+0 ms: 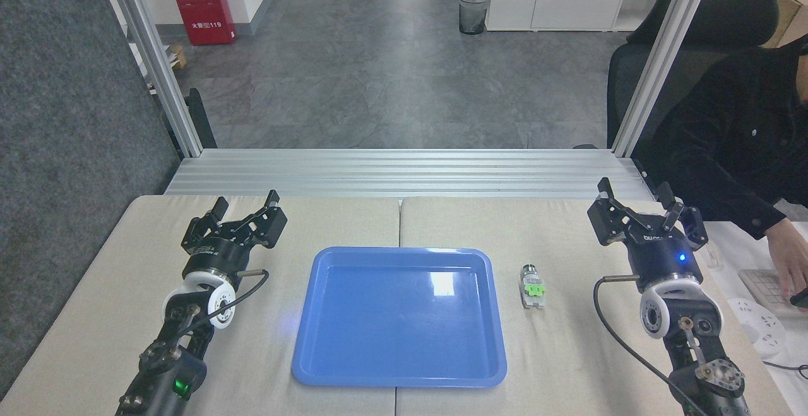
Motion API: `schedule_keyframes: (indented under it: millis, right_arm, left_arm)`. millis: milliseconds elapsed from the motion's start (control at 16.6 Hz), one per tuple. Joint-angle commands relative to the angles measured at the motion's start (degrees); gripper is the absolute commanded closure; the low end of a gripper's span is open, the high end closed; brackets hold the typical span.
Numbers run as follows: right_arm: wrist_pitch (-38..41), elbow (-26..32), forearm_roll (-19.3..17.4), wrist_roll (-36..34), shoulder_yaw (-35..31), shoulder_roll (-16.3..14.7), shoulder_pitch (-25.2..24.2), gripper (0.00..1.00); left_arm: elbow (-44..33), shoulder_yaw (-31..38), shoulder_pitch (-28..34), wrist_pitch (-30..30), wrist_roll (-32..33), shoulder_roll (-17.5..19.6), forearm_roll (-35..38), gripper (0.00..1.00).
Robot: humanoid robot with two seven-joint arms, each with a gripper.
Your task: Pick up switch part and place in tray
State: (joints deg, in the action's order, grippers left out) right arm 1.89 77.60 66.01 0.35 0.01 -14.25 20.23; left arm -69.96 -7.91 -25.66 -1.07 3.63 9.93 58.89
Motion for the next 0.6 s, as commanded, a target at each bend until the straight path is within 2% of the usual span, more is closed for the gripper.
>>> schedule_keyframes:
  millis: [0,543]
  right_arm:
    - [-0.13,0.01,0.0,-0.26,-0.36,0.1,0.51,0.01]
    - [-2.59,0.01,0.0,-0.26,-0.27,0.45,0.51,0.01]
  left_arm:
    - [0.0,0.0,0.0,0.01,-0.03,0.0,0.0,0.0]
    - [0.0,0.0,0.0,0.01,-0.03,0.0,0.0,0.0]
